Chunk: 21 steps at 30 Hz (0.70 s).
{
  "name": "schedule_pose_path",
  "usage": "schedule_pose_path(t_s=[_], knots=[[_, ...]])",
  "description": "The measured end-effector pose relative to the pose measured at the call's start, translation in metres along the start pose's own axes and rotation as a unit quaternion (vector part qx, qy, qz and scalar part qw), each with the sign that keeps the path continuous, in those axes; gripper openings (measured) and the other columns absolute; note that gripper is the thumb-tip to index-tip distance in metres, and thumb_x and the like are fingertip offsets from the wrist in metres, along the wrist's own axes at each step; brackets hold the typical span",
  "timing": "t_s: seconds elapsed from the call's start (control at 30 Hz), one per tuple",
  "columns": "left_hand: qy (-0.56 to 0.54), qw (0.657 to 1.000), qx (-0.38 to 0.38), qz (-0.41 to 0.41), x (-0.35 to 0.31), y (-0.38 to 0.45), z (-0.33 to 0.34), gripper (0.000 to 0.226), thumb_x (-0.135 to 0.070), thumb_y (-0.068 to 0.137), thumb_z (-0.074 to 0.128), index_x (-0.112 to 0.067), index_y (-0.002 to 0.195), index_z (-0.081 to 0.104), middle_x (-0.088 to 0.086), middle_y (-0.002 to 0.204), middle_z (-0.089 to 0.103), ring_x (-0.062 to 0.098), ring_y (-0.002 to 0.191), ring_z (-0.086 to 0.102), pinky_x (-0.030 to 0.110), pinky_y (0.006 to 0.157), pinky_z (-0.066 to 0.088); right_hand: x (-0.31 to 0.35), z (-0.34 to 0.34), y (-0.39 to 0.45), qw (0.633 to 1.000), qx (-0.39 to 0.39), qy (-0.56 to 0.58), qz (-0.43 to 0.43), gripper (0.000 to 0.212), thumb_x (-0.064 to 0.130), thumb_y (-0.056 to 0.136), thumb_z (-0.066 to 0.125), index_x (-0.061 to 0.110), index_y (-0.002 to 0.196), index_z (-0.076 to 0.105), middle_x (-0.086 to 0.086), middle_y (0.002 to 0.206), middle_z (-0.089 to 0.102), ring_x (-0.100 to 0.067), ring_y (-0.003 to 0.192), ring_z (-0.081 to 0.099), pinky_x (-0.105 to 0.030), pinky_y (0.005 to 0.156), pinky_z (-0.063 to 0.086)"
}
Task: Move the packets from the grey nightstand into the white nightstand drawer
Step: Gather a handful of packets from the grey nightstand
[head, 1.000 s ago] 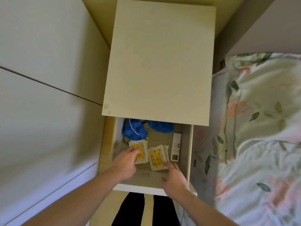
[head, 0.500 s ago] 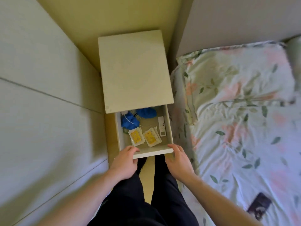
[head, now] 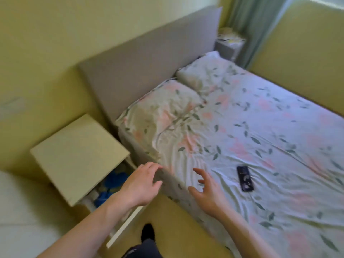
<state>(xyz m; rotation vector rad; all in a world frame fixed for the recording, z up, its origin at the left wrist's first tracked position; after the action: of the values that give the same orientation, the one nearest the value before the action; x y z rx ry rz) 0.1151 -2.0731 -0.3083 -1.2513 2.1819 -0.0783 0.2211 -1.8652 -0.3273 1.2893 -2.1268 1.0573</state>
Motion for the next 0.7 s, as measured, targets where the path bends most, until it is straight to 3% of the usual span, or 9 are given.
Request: schedule_pose_path(t_s=[0.13,0.37,0.5,0.7], knots=[[0.053,0.992,0.004,0.116,-0.141,0.007,0.027,0.049,-0.037,0.101,0.054,-0.029,0.148,0.043,-0.011,0.151,0.043,0.014,0.140,0.039,0.030,0.117,0.031,-0.067,-0.095,-0.081,0.994,-0.104,0.038,0.014,0.055,0.042,0.096,0.062,0.044,0.146,0.038,0.020,0.146,0.043,0.002,0.119,0.050,-0.024,0.100,0.045],[0.053,0.960,0.030,0.273,-0.405,-0.026,0.143,0.046,-0.037,0.100,0.057,-0.032,0.144,0.047,-0.011,0.146,0.046,0.016,0.133,0.047,0.030,0.110,0.037,-0.240,-0.249,-0.276,0.962,-0.252,0.056,0.093,0.064,0.041,0.093,0.069,0.043,0.149,0.038,0.023,0.147,0.043,-0.003,0.126,0.052,-0.034,0.107,0.048],[0.045,0.936,0.065,0.343,-0.524,-0.062,0.204,0.046,-0.040,0.097,0.060,-0.038,0.142,0.048,-0.013,0.149,0.043,0.015,0.129,0.051,0.031,0.110,0.041,-0.315,-0.312,-0.371,0.935,-0.315,0.082,0.138,0.064,0.038,0.092,0.070,0.039,0.149,0.041,0.017,0.148,0.046,-0.005,0.122,0.055,-0.029,0.102,0.049],[0.086,0.886,0.101,0.443,-0.691,-0.100,0.285,0.053,-0.044,0.099,0.059,-0.037,0.147,0.040,-0.012,0.155,0.036,0.019,0.140,0.042,0.033,0.113,0.035,-0.408,-0.382,-0.476,0.897,-0.388,0.114,0.180,0.060,0.038,0.093,0.069,0.040,0.147,0.043,0.019,0.147,0.045,-0.003,0.124,0.051,-0.030,0.104,0.047]])
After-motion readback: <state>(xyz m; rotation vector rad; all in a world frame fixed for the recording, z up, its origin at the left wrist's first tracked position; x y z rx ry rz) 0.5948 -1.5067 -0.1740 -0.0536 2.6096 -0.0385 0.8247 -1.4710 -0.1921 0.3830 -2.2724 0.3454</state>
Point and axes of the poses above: each hand's wrist, its own y-axis towards the middle knuckle, its own z-axis out of the palm, x = y × z, the point moved 4 cm from there along y, towards the middle knuckle
